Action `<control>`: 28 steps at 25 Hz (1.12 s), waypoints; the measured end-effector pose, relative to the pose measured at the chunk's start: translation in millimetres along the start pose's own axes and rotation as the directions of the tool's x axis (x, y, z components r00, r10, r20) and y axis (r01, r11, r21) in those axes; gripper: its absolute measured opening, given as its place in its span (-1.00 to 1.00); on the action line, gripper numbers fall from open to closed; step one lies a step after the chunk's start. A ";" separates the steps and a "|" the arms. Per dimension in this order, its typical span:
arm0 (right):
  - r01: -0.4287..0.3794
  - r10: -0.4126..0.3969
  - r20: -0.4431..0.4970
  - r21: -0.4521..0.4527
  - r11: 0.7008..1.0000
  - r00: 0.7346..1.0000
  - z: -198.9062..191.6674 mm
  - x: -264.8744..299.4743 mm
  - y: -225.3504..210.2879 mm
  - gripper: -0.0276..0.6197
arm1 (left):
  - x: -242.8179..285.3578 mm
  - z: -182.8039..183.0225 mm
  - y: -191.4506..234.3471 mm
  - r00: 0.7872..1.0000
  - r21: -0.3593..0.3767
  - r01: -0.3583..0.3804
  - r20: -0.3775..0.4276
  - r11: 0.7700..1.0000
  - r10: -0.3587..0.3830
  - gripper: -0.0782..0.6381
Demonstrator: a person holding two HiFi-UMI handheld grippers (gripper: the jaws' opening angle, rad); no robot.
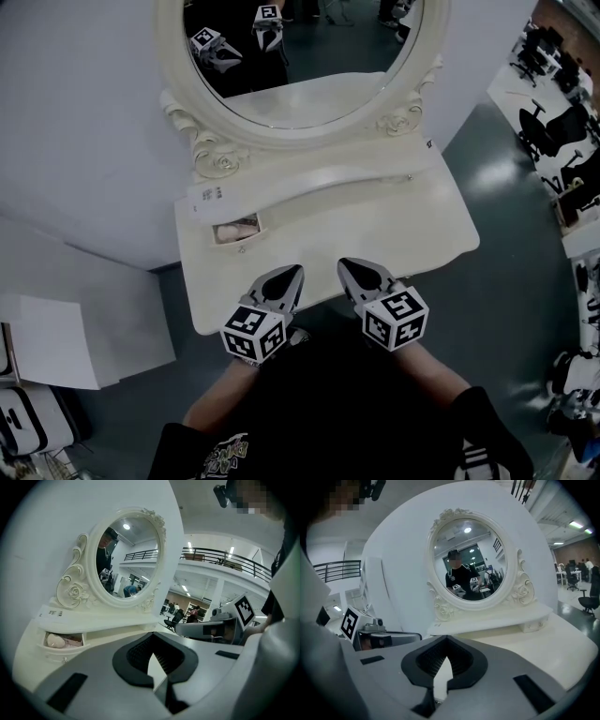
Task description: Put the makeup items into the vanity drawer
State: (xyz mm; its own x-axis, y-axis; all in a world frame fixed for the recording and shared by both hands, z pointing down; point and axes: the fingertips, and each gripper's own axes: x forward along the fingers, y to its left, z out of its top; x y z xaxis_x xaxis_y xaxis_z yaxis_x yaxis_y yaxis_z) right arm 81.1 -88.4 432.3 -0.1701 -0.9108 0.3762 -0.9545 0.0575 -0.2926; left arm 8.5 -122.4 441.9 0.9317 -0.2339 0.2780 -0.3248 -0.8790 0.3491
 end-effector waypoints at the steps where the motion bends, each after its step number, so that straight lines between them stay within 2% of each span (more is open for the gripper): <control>1: -0.006 0.006 -0.001 0.002 1.000 1.000 0.1 0.5 0.1 -0.82 | 0.8 0.2 -0.5 1.000 0.000 -0.002 -0.001 1.000 0.002 -0.78; 28: -0.087 0.087 -0.023 -0.024 0.996 0.996 -7.6 -0.3 13.8 -0.82 | -4.5 -3.7 -10.4 0.999 -0.003 -0.034 0.001 0.999 0.034 -0.78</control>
State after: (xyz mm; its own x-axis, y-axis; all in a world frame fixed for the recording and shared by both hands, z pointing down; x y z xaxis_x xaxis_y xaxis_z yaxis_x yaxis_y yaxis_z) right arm 66.1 -84.2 434.8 -0.2580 -0.8928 0.3692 -0.9416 0.1468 -0.3030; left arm 7.0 -110.7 440.4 0.9204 -0.2640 0.2883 -0.3565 -0.8694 0.3421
